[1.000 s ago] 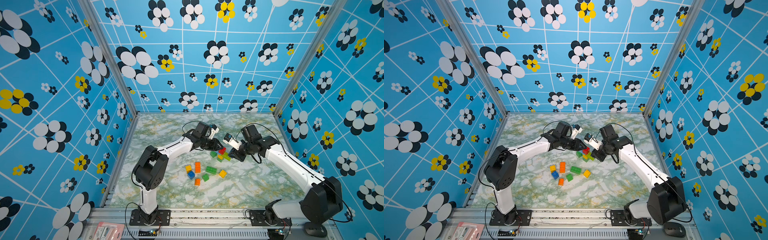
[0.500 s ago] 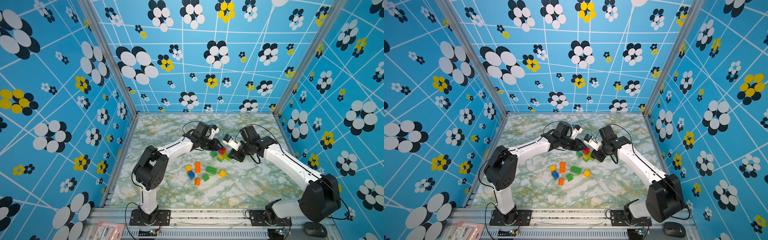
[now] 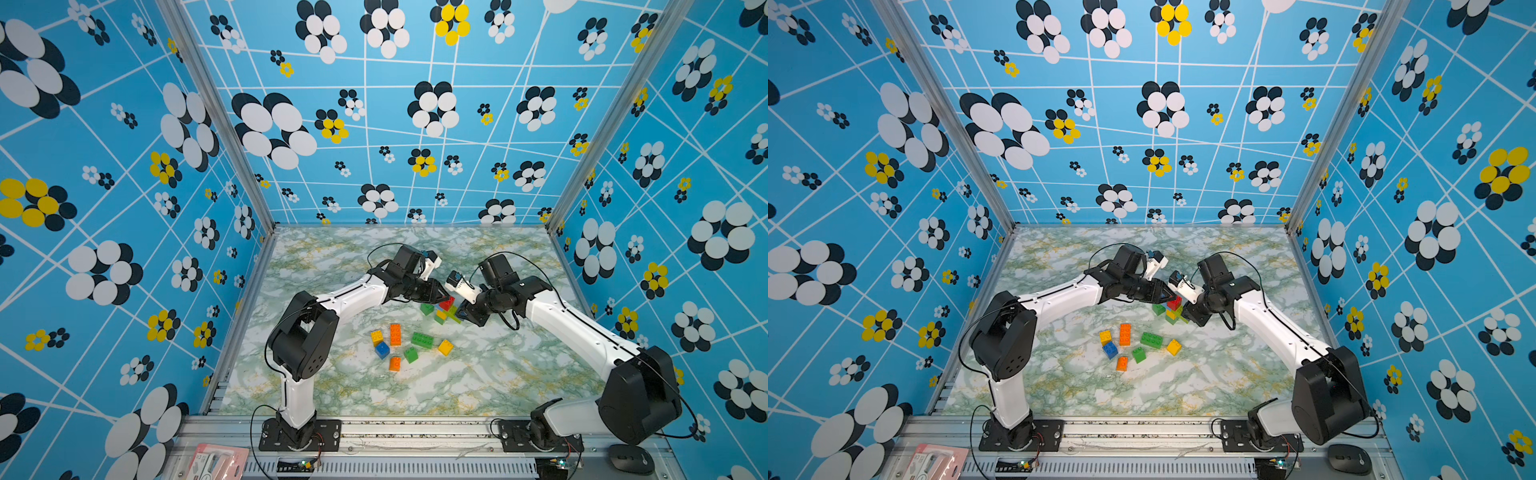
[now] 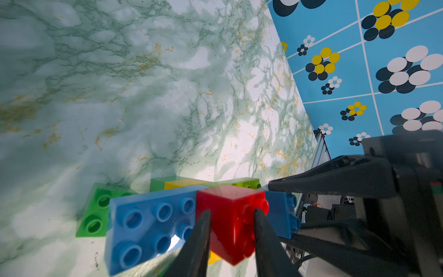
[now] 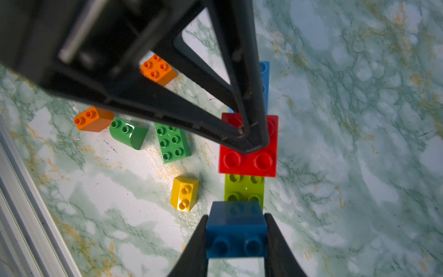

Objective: Assemble a fork with lego
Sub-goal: Assemble the lego brick with the lego brick.

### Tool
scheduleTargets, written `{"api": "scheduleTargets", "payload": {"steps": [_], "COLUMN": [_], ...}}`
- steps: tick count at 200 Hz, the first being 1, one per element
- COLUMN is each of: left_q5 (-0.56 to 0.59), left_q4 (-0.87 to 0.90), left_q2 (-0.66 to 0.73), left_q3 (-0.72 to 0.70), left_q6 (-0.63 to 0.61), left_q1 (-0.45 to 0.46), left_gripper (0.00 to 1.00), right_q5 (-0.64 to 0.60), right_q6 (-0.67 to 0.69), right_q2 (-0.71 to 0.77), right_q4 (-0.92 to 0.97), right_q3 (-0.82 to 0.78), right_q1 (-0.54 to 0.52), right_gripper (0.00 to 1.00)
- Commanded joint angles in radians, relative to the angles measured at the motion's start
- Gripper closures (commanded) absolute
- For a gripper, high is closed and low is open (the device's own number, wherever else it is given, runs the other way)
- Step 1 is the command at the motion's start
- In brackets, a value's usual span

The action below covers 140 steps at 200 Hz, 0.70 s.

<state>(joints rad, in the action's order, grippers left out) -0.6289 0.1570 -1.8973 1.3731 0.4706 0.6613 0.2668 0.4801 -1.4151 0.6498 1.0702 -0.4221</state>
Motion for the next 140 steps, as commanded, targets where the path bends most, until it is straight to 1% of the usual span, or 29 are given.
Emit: {"api": "scheduleTargets", "payload": {"steps": [1,51,140], "left_q5": [0.014,0.022,0.028], "left_q4": [0.042,0.04,0.022], "left_q2": [-0.038,-0.037,-0.032], "left_q3": [-0.014,-0.022,-0.045], "left_q6": [-0.008,-0.009,-0.004], "left_q1": [0.006,0.004,0.002], "left_gripper": [0.67,0.68,0.68], "right_q5": [-0.006,-0.017,-0.051], "right_q6": [-0.018,-0.023,-0.045], "right_q2": [-0.012,-0.022,-0.029], "right_q4": [-0.001,-0.001,-0.055], "right_q3": [-0.022,-0.028,-0.061], "right_q1": [0.004,0.003,0.005], "right_gripper": [1.0,1.0,1.0]}}
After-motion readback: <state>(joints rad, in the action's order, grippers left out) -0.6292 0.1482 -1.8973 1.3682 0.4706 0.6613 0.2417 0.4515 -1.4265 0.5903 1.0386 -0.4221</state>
